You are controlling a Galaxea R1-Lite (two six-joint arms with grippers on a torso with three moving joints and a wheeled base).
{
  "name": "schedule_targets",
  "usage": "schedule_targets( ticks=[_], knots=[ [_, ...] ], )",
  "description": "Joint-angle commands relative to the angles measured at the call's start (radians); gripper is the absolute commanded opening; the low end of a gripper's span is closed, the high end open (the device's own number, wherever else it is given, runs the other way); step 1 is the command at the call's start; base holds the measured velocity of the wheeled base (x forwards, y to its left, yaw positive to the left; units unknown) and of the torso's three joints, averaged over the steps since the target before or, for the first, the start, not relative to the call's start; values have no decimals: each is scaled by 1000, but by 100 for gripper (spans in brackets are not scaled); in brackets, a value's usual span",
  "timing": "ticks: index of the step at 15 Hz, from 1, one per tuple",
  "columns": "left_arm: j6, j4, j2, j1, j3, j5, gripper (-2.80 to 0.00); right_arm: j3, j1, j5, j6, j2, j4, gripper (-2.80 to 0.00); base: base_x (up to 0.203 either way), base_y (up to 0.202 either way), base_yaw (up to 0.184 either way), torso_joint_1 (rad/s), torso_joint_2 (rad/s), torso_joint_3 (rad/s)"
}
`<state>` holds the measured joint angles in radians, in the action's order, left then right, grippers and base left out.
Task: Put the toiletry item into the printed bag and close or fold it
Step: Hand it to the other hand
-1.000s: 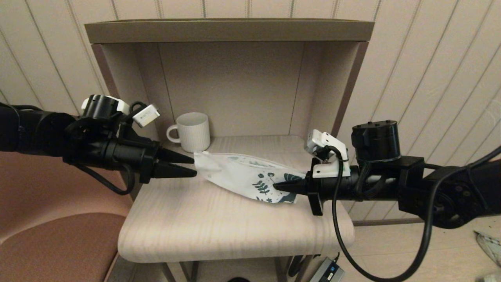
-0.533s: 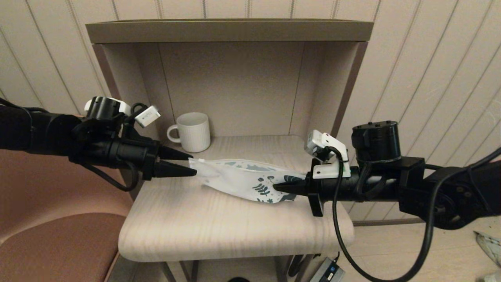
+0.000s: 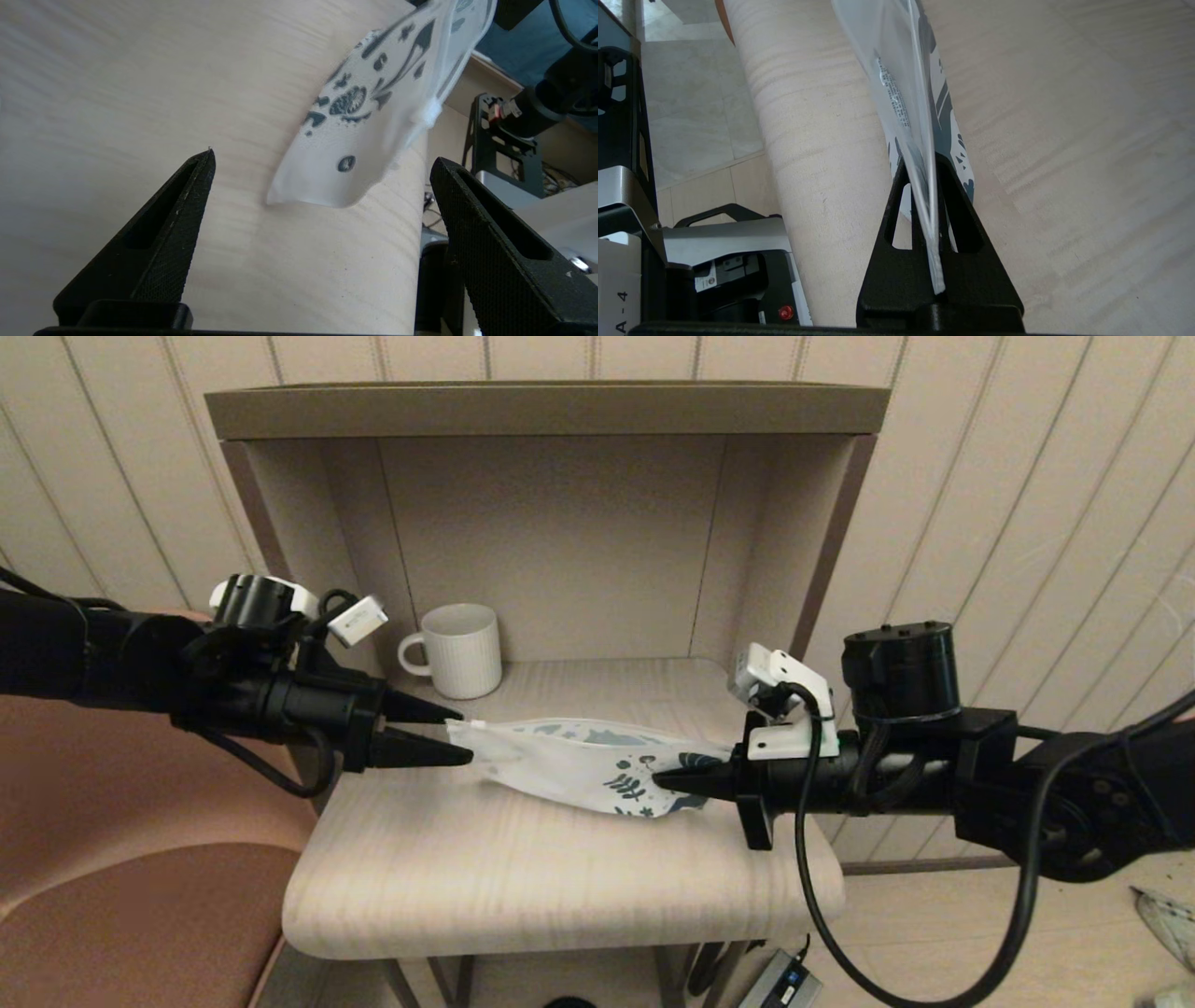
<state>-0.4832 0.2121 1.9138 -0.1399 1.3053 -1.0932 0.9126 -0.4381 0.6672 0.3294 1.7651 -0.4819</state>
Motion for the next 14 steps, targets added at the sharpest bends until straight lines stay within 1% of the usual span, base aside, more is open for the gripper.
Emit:
schedule_targets(
  ticks=[1, 3, 4, 7, 10, 12, 14],
  knots=[
    [-7, 0, -10, -6, -12, -8, 0, -6, -5, 7, 2, -6, -2, -280, 0, 0, 0, 0, 0, 0],
    [-10, 1, -65, -21, -35, -36, 0, -17, -12, 15, 0, -35, 3, -280, 0, 0, 0, 0, 0, 0],
    [-13, -1, -89, -32, -61, -45, 0, -22, -14, 31, -2, -51, 7, -280, 0, 0, 0, 0, 0, 0],
    [-23, -51, -168, -43, -134, -54, 0, -35, -28, 74, -39, -105, 12, -280, 0, 0, 0, 0, 0, 0],
    [-33, -120, -261, -55, -223, -51, 0, -35, -53, 83, -100, -141, 14, -280, 0, 0, 0, 0, 0, 0],
    [-36, -176, -310, -58, -281, -45, 0, -34, -62, 84, -121, -147, 14, -280, 0, 0, 0, 0, 0, 0],
    [-34, -281, -338, -58, -330, -40, 0, -26, -78, 96, -158, -158, 30, -280, 0, 0, 0, 0, 0, 0]
  ],
)
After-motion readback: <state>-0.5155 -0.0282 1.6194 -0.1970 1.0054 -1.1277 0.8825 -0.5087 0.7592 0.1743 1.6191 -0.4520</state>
